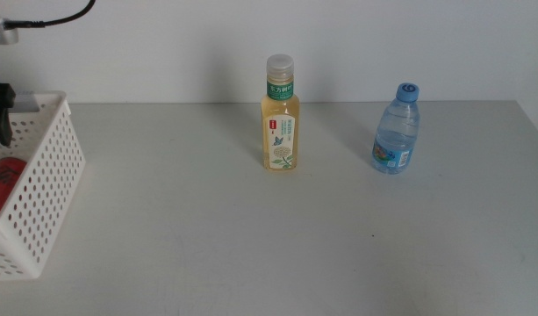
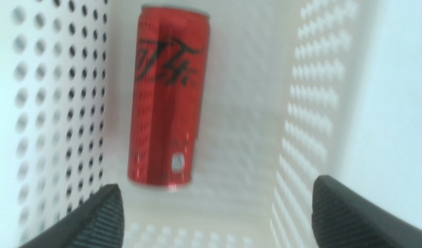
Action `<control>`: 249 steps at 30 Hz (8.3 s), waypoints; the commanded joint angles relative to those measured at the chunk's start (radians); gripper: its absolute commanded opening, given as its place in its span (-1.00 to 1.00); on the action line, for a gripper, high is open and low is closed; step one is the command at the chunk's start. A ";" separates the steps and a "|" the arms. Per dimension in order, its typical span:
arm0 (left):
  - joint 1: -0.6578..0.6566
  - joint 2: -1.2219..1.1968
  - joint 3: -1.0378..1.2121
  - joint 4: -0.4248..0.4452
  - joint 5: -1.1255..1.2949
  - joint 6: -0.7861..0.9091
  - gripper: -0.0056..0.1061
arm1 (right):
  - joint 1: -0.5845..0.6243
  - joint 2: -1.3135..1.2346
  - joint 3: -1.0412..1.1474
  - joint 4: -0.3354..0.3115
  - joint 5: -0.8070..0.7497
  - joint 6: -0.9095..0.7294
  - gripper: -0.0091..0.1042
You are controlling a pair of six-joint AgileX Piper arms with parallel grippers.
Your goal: Use arms to grab the bottles and put them into the dustbin to the left of the table.
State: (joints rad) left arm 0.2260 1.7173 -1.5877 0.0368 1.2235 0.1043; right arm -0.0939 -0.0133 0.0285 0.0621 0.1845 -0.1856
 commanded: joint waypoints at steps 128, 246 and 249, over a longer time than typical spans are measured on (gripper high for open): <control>-0.793 0.322 0.344 -0.365 -1.895 0.003 0.78 | -0.005 -0.022 -0.010 -0.004 -0.071 -0.008 0.37; 0.132 0.022 -0.025 -0.259 0.092 0.122 0.75 | -0.005 -0.022 -0.010 -0.004 -0.071 -0.008 0.37; 0.108 -0.052 -0.025 -0.262 0.070 0.114 0.72 | -0.005 -0.022 -0.010 -0.004 -0.071 -0.008 0.37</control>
State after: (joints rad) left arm 0.3481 1.7526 -1.5788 -0.2038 1.2254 0.2361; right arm -0.0939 -0.0133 0.0285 0.0621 0.1845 -0.1856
